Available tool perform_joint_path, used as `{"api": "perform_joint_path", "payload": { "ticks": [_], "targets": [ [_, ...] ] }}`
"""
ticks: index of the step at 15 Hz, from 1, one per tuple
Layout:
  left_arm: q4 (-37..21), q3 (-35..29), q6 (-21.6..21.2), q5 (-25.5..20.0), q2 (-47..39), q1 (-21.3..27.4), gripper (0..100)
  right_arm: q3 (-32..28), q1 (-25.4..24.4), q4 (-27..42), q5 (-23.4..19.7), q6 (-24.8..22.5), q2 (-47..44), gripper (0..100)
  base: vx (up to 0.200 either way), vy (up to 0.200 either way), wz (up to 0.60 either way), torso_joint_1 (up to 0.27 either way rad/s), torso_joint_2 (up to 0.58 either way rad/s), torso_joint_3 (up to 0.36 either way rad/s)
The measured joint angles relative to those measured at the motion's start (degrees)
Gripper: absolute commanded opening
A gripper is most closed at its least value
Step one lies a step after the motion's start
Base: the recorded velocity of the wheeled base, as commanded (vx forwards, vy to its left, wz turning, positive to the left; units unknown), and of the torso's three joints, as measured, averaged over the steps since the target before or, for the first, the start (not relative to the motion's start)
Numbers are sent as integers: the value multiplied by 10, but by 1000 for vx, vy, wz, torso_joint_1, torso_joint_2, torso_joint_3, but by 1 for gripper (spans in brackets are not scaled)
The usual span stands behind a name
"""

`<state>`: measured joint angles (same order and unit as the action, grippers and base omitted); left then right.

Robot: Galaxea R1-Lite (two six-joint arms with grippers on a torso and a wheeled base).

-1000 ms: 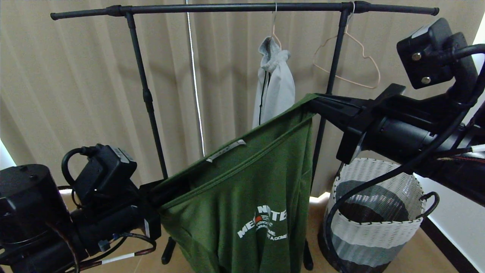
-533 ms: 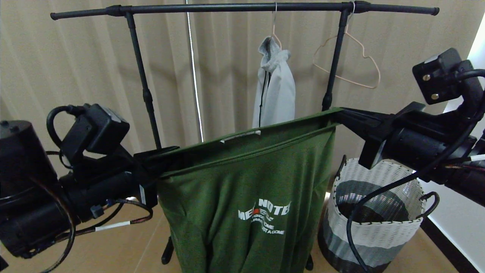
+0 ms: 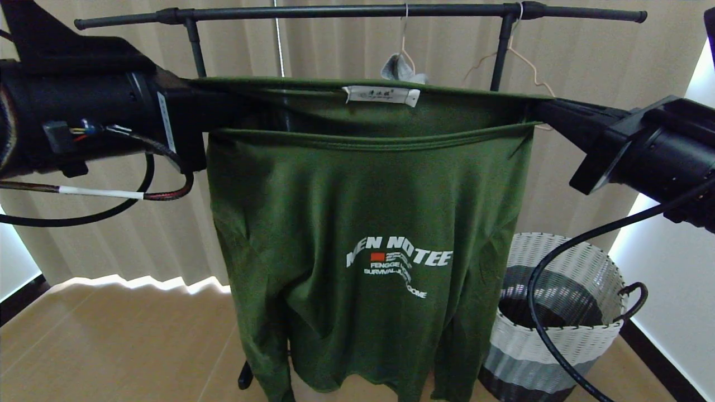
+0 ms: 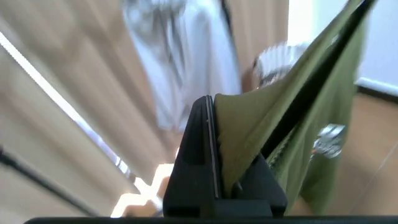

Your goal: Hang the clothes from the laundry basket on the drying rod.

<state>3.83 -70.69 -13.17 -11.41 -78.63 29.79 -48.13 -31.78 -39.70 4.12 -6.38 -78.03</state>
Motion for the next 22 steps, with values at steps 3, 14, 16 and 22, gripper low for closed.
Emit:
{"api": "perform_joint_path", "payload": {
  "ticks": [3,14,16,22],
  "targets": [
    [-1,9,6,3,5,19,0,-3,0,0,0,0,4,0,0,0,0,0,0,0],
    [76,42,9,84,-31,19,0,7,14,37,2,-3,30,0,0,0,0,0,0,0],
    [118,38,18,97,-59,19,0,12,14,82,0,-3,58,0,0,0,0,0,0,0],
    [144,8,69,118,-128,21,0,45,14,182,-27,-2,151,0,0,0,0,0,0,0]
  ]
}}
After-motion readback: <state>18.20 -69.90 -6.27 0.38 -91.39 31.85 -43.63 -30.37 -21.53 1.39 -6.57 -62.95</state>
